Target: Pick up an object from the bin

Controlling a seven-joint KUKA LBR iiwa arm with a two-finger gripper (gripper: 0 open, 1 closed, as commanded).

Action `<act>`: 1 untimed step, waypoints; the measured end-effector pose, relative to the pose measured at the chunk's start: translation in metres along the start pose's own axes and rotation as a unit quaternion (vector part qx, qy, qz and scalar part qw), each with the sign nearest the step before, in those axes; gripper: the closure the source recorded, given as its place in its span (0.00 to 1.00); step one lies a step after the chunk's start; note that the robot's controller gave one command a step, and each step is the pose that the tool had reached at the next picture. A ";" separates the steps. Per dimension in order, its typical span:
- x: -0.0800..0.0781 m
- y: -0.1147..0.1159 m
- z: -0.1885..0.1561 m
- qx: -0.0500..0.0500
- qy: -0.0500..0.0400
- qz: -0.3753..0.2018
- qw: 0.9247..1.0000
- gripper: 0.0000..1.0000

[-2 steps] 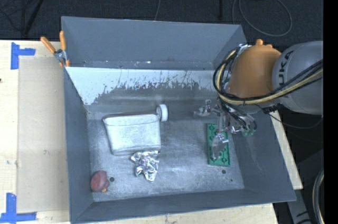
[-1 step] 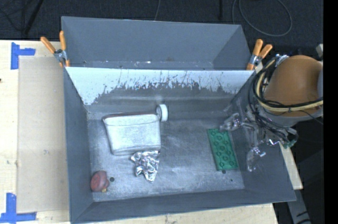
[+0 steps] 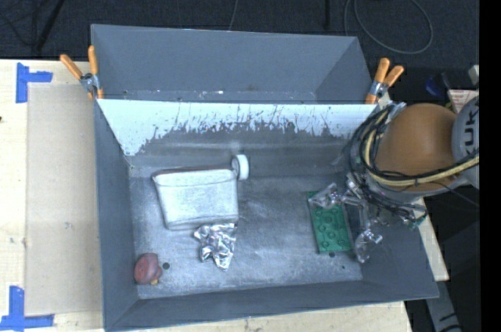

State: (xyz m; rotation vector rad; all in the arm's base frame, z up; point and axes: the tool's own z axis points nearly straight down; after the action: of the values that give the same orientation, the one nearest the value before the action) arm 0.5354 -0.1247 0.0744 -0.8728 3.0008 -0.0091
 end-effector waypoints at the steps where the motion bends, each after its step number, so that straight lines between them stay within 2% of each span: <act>1: 0.026 0.021 -0.001 0.000 -0.003 -0.083 0.997 0.00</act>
Offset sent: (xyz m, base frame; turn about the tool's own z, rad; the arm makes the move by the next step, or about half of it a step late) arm -0.0400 0.0009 -0.0044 -0.1700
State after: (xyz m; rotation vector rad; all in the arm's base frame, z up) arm 0.5022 -0.1215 0.0749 -1.1179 2.9131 -0.0096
